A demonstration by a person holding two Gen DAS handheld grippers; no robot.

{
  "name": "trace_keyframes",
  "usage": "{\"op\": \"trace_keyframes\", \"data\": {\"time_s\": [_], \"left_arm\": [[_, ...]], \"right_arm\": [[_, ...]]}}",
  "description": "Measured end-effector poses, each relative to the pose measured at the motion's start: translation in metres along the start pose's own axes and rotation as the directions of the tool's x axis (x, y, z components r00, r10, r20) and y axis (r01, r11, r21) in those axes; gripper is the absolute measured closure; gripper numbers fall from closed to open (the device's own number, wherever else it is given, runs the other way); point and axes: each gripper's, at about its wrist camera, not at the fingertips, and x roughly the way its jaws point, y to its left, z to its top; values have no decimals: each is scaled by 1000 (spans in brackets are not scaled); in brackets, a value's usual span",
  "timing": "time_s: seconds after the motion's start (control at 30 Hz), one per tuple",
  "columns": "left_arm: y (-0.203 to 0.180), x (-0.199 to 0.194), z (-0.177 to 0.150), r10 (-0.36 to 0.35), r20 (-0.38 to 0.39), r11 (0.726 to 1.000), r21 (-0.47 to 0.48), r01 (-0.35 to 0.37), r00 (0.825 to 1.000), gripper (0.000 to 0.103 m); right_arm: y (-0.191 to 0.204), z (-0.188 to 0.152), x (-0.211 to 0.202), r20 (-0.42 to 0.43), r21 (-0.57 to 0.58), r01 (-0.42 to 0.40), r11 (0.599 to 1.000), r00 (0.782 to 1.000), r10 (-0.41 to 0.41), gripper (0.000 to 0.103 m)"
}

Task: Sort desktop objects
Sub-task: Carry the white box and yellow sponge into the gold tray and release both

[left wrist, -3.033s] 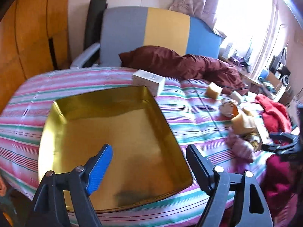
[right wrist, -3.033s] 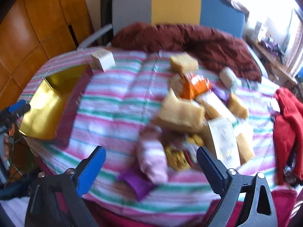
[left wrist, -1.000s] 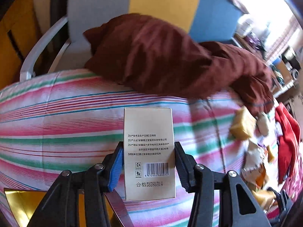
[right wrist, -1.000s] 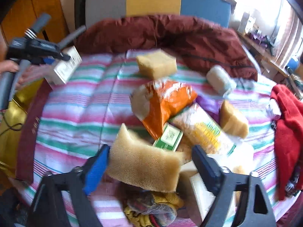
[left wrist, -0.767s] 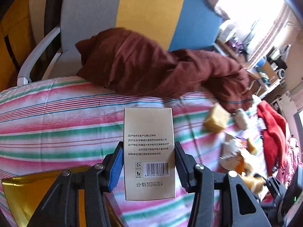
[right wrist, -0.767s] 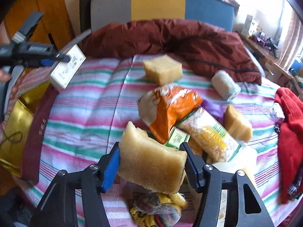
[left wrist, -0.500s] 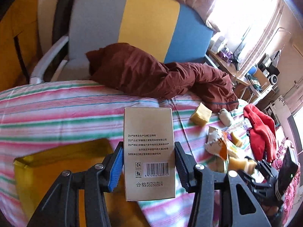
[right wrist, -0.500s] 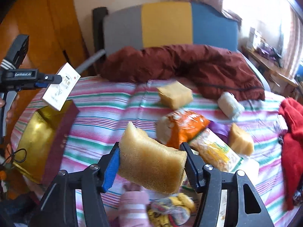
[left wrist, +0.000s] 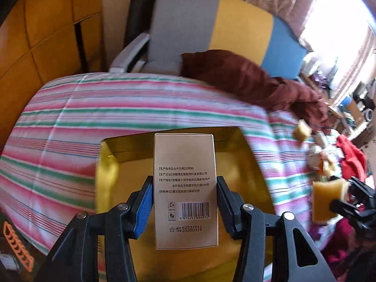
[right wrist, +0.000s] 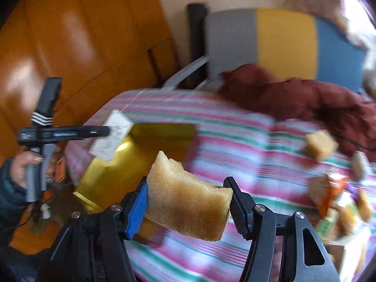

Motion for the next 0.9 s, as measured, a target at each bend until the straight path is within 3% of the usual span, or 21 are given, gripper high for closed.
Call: {"op": "trace_keyframes", "data": {"time_s": [0.2,0.33,0.43,0.63,0.9], "left_arm": [[46,27,3,62,-5,994,-90,-62,998,51],[62,26,4,40,14,990,-138,-38,999,42],[70,18,-1,51,40,988,-149,-45,998,36],[73,-6,-32,24,95,979,-205,-4,995,36],[44,-19,-79,58,102,982,-186,-38,993,38]], "right_arm": [[56,32,67,-111,-22,-66,998,992,63,38],[72,60,91,-59,61,-104,993,992,108,20],[76,68,96,-23,93,-104,990,994,106,14],[74,48,90,-48,96,-90,991,994,95,13],[64,1,77,-88,56,-2,998,996,7,13]]}}
